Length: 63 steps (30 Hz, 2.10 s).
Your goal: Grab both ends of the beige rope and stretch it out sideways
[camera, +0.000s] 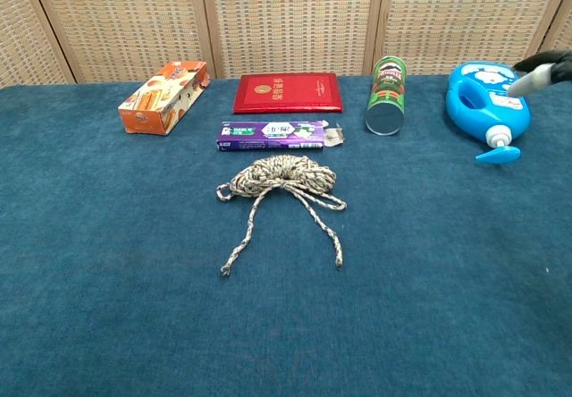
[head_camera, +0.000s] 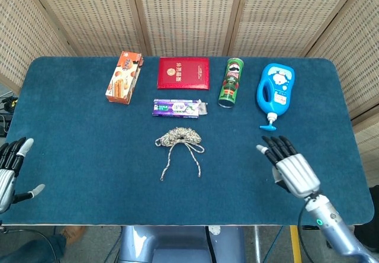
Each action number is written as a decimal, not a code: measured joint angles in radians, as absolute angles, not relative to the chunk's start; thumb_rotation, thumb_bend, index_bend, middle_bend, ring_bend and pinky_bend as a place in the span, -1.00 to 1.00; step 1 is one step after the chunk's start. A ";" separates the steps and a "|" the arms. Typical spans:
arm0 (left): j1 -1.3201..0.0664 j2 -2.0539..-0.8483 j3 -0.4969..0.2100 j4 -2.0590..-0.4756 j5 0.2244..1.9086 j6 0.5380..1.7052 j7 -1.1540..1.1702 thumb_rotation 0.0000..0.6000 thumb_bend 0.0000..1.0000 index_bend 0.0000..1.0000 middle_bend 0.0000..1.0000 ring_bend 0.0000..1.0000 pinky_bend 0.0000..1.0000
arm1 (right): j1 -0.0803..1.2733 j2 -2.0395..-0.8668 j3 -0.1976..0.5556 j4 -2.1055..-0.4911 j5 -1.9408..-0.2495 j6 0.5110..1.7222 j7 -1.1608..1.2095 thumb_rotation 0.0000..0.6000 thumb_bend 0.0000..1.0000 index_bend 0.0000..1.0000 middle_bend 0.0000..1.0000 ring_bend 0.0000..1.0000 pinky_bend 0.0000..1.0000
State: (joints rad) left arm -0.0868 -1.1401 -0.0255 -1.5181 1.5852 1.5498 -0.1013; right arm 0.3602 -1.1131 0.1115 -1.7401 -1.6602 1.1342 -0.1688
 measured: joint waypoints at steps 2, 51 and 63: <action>-0.091 -1.141 -0.027 -1.520 1.579 1.540 -0.095 1.00 -1.00 -1.00 -1.00 -1.00 -1.00 | 0.415 -1.121 0.120 -1.747 -1.653 1.052 -0.187 1.00 0.66 -0.71 -1.00 -1.00 -1.00; -0.136 -1.173 -0.021 -1.541 1.534 1.439 0.010 1.00 -1.00 -1.00 -1.00 -1.00 -1.00 | 0.845 -1.516 0.036 -1.578 -1.137 0.738 -0.700 1.00 0.78 -0.28 -1.00 -1.00 -1.00; -0.138 -1.173 -0.020 -1.543 1.534 1.439 0.012 1.00 -1.00 -1.00 -1.00 -1.00 -1.00 | 0.846 -1.505 0.024 -1.544 -1.089 0.825 -0.791 1.00 0.80 -0.27 -1.00 -1.00 -1.00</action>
State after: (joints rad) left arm -0.1378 -1.1725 -0.0195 -1.5434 1.5344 1.4388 0.0124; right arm 0.8458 -1.5054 0.0239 -1.5443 -1.0895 0.8254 -0.7912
